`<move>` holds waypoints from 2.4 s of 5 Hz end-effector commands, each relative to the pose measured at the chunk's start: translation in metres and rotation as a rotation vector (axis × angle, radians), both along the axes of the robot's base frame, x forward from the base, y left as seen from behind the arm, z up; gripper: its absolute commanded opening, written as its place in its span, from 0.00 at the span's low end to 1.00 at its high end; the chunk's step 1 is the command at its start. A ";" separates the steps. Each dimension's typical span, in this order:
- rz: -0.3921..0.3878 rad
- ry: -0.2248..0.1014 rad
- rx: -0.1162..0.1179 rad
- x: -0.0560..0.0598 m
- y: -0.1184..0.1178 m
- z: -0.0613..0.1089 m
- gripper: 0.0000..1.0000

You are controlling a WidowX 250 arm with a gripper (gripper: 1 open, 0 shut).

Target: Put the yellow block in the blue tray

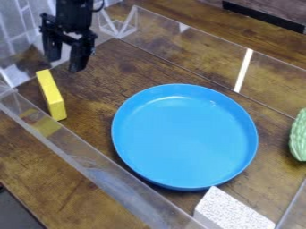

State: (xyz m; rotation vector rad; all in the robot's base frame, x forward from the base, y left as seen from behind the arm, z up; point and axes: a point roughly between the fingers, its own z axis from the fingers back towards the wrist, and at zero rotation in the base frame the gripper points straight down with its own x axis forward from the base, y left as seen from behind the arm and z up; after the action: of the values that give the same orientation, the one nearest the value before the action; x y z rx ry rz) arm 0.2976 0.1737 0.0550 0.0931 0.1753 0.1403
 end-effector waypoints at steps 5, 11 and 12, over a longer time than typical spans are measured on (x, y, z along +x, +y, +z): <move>0.067 -0.026 0.013 0.001 0.021 -0.019 1.00; 0.032 -0.007 0.019 -0.005 0.010 -0.021 1.00; -0.017 -0.003 0.016 -0.008 0.009 -0.021 1.00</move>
State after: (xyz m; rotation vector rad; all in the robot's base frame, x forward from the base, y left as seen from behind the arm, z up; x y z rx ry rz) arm 0.2852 0.1833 0.0192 0.0888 0.2082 0.1412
